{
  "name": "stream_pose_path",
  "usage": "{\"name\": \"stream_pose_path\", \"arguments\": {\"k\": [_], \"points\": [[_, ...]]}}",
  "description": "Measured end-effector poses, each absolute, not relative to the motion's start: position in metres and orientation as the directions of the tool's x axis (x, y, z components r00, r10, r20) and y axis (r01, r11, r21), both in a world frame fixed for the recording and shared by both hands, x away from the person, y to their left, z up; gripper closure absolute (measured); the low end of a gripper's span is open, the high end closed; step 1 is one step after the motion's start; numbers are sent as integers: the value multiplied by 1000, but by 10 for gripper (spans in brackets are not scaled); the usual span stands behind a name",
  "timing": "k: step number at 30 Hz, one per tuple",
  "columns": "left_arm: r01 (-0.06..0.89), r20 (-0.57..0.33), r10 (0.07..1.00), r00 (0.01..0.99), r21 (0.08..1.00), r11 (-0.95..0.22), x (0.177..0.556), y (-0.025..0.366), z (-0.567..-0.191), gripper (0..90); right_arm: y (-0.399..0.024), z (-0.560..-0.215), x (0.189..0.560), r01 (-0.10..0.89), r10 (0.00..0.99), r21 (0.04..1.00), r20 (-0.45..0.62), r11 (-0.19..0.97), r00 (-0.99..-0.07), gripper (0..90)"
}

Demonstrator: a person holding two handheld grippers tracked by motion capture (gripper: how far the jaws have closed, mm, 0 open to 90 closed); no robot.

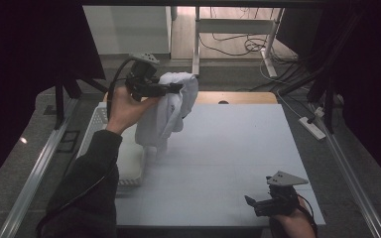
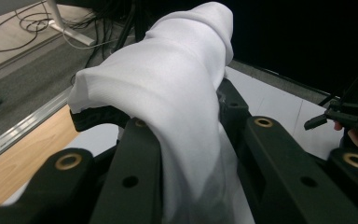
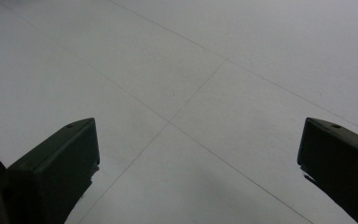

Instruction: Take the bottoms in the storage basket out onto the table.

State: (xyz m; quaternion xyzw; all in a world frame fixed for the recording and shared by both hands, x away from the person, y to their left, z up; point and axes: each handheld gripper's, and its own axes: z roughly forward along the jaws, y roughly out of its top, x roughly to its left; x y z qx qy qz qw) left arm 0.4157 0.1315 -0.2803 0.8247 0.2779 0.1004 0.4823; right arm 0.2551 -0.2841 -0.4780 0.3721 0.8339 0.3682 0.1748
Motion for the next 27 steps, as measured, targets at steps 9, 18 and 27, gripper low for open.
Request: {"name": "stream_pose_path", "arguments": {"k": [9, 18, 27], "points": [[334, -92, 516, 852, 855, -398, 418, 107, -282, 754, -284, -478, 255, 490, 748, 746, -17, 452, -664, 0], [320, -85, 487, 869, 847, -424, 422, 87, -289, 755, -285, -478, 255, 489, 747, 748, -13, 448, -664, 0], [304, -84, 460, 884, 851, -428, 422, 70, -289, 754, -285, -478, 255, 487, 746, 750, -13, 448, -666, 0]]}}
